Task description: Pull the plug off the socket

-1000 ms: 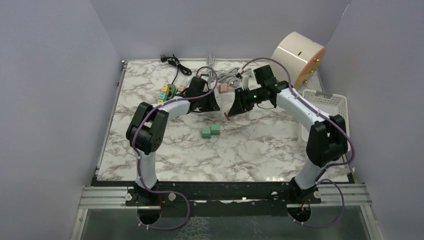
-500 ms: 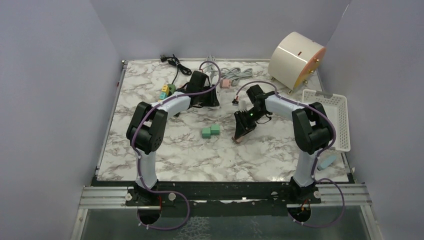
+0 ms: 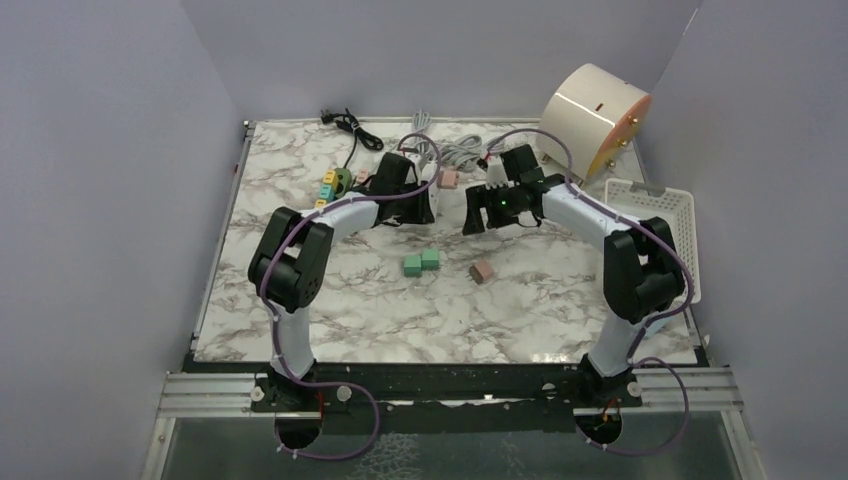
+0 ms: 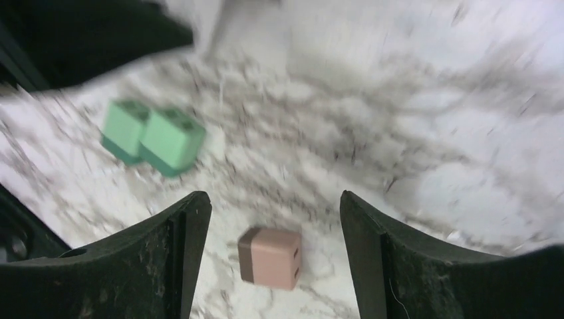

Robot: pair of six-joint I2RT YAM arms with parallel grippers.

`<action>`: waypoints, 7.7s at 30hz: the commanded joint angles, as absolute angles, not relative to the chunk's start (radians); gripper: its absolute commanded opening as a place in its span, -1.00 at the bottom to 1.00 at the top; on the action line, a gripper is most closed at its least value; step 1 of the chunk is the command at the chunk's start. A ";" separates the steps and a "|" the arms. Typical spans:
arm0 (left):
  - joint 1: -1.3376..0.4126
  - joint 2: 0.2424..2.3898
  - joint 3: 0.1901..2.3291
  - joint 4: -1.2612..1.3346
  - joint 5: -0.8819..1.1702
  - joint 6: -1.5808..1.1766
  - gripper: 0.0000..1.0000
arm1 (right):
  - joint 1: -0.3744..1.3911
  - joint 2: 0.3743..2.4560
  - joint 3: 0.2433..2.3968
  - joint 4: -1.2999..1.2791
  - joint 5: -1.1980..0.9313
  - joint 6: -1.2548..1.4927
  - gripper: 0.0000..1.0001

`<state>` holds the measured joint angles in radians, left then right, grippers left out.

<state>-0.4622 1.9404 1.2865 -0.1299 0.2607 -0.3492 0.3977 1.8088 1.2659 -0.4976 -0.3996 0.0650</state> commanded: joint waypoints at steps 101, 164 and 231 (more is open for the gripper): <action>-0.381 1.555 1.264 -0.383 0.286 -0.351 0.98 | 0.190 1.328 0.672 -0.269 -0.499 0.407 0.11; 0.171 1.371 0.729 -0.038 0.347 -0.483 0.95 | 0.783 2.611 2.410 -0.372 -0.128 0.357 0.78; 0.200 1.710 1.288 1.692 1.283 -1.518 0.98 | 0.785 2.764 2.422 0.029 0.065 0.397 -0.42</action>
